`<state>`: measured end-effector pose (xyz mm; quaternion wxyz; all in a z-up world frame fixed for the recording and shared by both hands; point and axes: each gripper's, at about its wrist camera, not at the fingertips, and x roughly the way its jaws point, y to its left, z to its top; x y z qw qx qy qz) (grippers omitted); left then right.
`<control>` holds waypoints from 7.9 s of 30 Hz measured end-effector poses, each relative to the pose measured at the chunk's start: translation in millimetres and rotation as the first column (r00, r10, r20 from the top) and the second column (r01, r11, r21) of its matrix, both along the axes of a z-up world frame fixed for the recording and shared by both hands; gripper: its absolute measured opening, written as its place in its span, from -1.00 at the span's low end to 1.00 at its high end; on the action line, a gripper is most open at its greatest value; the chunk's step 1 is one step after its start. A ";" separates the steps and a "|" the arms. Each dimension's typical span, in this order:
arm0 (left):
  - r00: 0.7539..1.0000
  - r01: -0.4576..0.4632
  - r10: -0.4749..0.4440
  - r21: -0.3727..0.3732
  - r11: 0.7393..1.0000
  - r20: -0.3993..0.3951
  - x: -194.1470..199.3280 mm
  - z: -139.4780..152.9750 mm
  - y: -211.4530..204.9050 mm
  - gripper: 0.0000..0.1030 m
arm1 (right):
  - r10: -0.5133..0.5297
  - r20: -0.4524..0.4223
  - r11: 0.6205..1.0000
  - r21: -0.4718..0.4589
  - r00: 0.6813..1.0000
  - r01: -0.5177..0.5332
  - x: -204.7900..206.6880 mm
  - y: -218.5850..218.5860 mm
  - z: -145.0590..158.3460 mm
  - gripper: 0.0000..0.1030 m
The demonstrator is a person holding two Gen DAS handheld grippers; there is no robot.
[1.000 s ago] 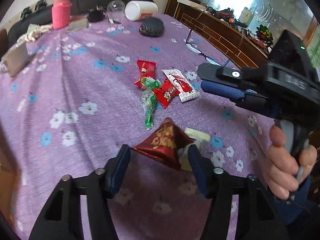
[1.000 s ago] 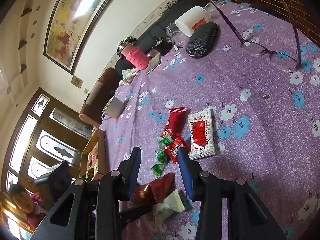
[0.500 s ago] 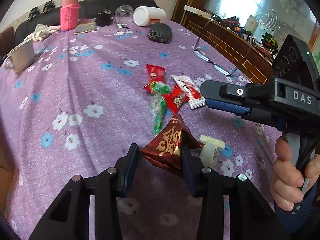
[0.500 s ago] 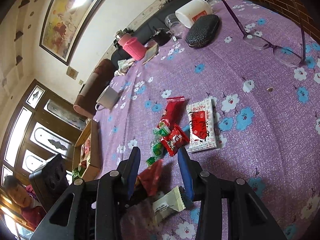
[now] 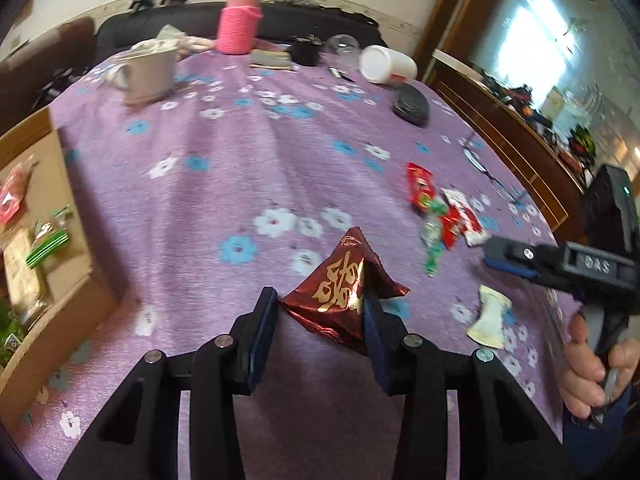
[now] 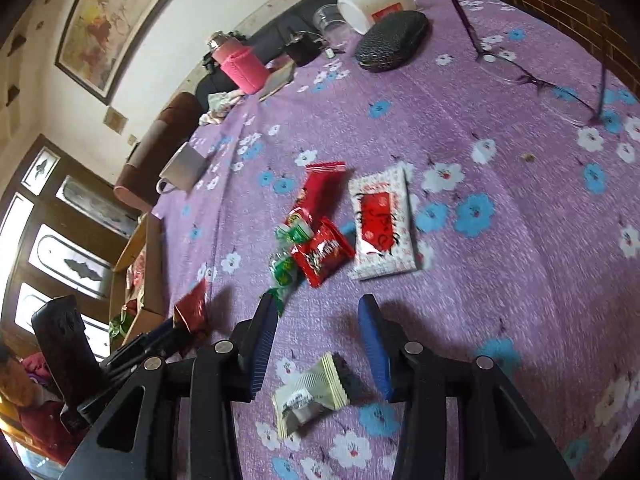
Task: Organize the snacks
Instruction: 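Lift the dark red chip bag with the left gripper while the right gripper grasps the cream packet, then carry the chip bag and cream packet with both grippers toward the box tray, then lower both held snacks into the box tray and open both grippers, then move both grippers back to the loose snacks on the tablecloth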
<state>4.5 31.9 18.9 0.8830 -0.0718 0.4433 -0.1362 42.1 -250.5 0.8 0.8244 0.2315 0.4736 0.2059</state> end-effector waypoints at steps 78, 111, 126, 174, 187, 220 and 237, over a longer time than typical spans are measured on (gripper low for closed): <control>0.990 0.027 -0.038 0.078 0.997 0.139 -0.3 8.2 -16.0 -0.45 | 0.186 0.137 0.976 -0.138 0.973 -0.167 -2.4 74.2 -0.1 -0.51; 0.981 -0.011 -0.004 0.075 0.997 0.195 -3.9 16.7 -8.8 -0.45 | 0.169 0.135 0.985 -0.071 0.976 -0.160 -1.9 66.7 1.3 -0.51; 0.969 -0.064 0.067 -0.019 0.998 0.239 -30.3 48.7 28.1 -0.44 | 0.091 0.141 0.994 -0.076 0.986 -0.081 -0.7 61.3 8.4 -0.51; 0.827 -0.533 0.540 -0.087 0.842 0.156 -46.3 17.0 240.1 -0.35 | 0.475 0.114 0.879 -0.098 0.872 -0.466 19.8 373.0 12.6 -0.45; 0.802 -0.553 0.543 -0.035 0.832 0.249 -52.9 27.5 229.9 0.03 | 0.457 0.141 0.889 -0.046 0.878 -0.455 10.4 345.6 28.0 -0.28; 0.694 -0.637 0.490 0.131 0.760 0.528 -85.1 64.4 185.1 0.14 | 0.056 0.207 0.997 -0.065 0.977 -0.044 21.9 110.5 46.2 -0.20; 0.975 0.207 -0.208 0.031 0.978 0.075 9.0 47.1 -40.6 0.23 | -0.277 0.075 0.960 0.044 0.958 0.275 44.7 -20.6 17.8 -0.21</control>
